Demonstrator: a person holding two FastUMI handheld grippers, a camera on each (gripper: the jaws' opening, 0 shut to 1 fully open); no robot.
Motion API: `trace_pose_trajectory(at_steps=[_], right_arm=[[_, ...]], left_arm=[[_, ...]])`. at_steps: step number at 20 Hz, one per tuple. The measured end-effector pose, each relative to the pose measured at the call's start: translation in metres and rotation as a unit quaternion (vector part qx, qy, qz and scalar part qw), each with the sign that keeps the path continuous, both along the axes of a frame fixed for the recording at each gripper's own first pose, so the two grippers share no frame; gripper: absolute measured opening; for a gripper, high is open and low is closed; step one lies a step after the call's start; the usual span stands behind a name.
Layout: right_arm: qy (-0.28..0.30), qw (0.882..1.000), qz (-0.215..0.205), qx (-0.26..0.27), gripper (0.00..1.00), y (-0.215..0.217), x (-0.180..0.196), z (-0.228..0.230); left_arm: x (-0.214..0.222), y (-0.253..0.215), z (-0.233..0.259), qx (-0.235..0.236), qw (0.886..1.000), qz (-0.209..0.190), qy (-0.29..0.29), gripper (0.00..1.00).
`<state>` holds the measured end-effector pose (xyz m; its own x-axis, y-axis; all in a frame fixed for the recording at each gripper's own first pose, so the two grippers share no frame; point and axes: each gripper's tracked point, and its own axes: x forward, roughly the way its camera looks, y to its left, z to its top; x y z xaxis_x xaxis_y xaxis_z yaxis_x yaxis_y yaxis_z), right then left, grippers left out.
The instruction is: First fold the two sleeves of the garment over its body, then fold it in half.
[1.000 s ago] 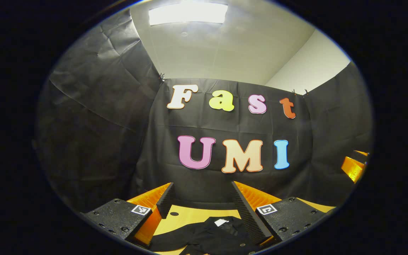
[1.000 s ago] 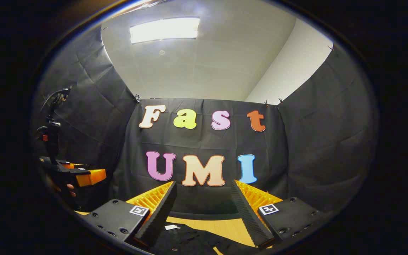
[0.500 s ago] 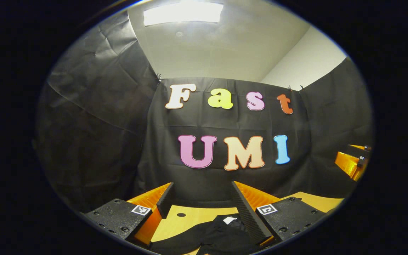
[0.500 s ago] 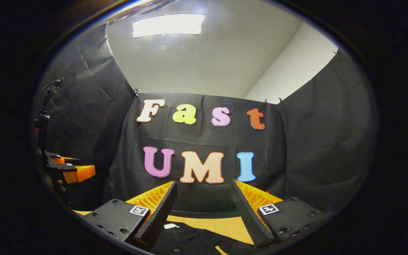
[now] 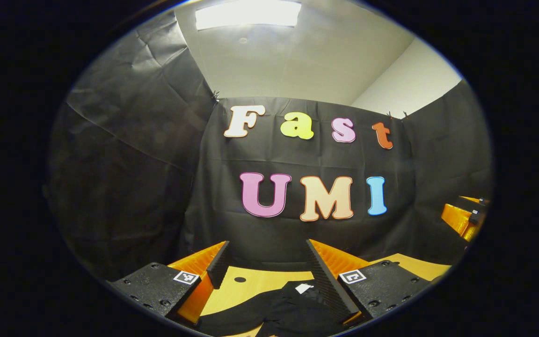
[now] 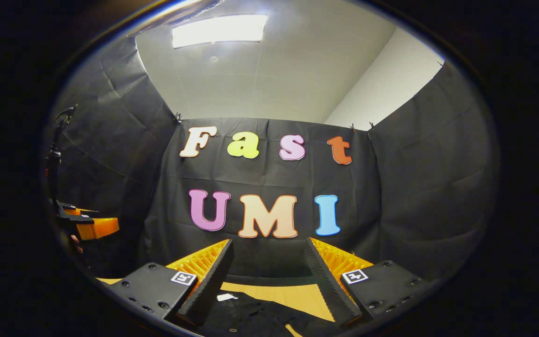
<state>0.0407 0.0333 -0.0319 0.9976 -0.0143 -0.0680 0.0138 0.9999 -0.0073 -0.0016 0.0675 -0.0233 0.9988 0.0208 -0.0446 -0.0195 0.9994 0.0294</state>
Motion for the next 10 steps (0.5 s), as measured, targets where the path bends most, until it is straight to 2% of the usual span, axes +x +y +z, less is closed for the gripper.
trace_pose_trajectory(at_steps=[7, 10], right_arm=[[0.005, 1.0, 0.008, 0.004, 0.96, -0.026, 0.012, -0.006], [0.016, 1.0, -0.001, -0.007, 0.97, -0.057, 0.018, -0.015]], left_arm=[[0.002, -0.012, -0.002, -0.007, 1.0, 0.019, 0.004, 0.92], [0.004, -0.019, -0.004, -0.003, 1.0, 0.02, 0.007, 0.92]])
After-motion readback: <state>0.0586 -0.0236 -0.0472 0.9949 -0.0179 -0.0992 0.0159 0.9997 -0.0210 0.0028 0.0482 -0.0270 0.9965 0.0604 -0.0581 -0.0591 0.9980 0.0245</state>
